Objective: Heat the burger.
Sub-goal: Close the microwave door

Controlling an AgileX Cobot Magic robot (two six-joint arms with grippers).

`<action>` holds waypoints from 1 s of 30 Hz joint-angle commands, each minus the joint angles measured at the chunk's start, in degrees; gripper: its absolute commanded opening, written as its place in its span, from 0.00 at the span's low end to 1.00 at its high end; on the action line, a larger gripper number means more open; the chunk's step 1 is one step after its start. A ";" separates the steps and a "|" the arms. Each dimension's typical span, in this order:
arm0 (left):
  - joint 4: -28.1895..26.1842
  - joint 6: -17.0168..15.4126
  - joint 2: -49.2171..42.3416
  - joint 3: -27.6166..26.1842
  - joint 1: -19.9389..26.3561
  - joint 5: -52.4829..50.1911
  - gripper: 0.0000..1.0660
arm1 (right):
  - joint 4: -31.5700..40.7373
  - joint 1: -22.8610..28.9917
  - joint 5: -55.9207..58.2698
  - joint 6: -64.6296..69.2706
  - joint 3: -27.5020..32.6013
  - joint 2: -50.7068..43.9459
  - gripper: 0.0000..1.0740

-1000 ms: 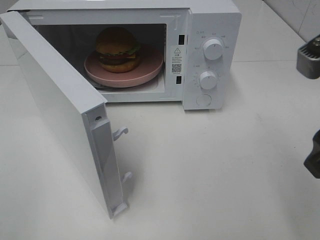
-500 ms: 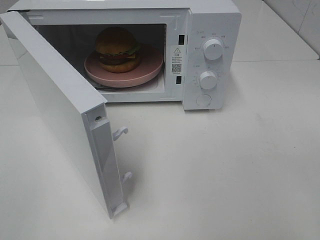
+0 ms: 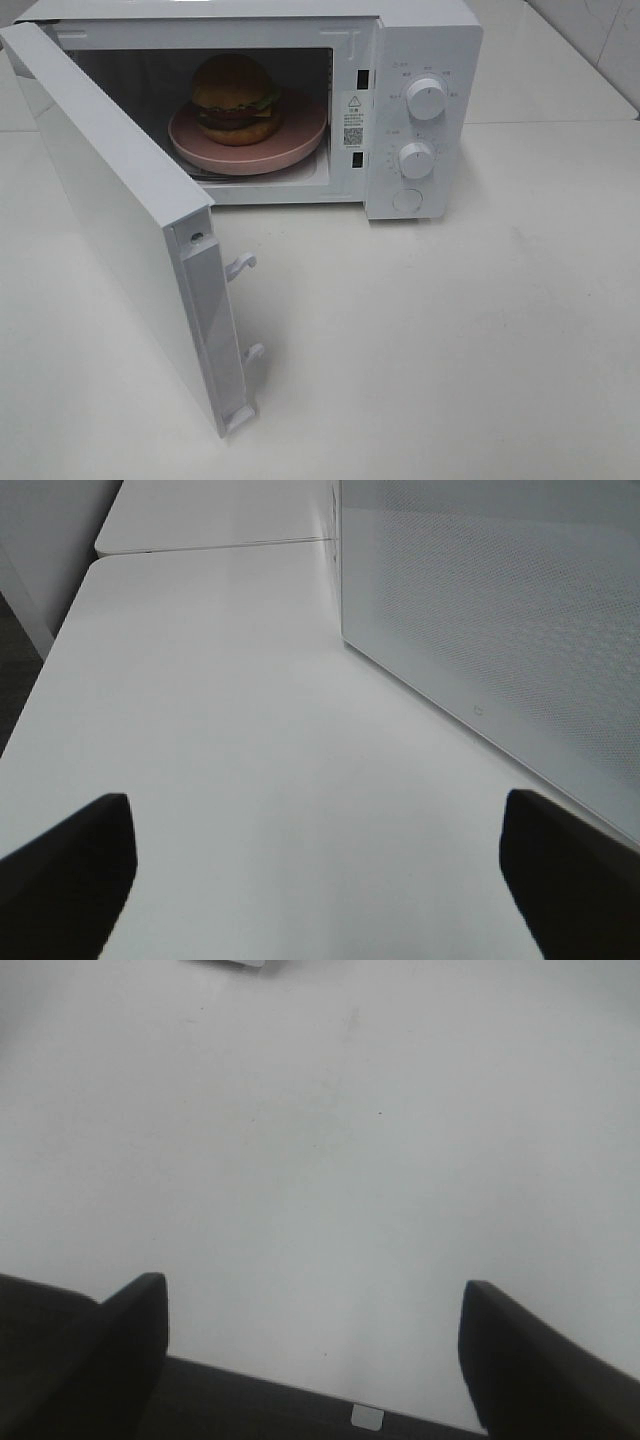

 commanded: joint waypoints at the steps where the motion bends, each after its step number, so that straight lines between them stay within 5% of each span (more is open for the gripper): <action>1: 0.46 0.06 -0.97 0.11 0.11 -0.17 0.85 | 0.80 -4.01 -1.26 -0.92 2.86 -4.93 0.71; 17: 0.46 0.06 -0.97 0.11 0.11 -0.17 0.85 | 4.13 -13.75 -7.62 0.17 7.62 -17.48 0.71; 30: 0.46 0.06 -0.97 0.11 0.11 -0.17 0.85 | 4.18 -14.73 -7.62 0.11 7.62 -17.88 0.71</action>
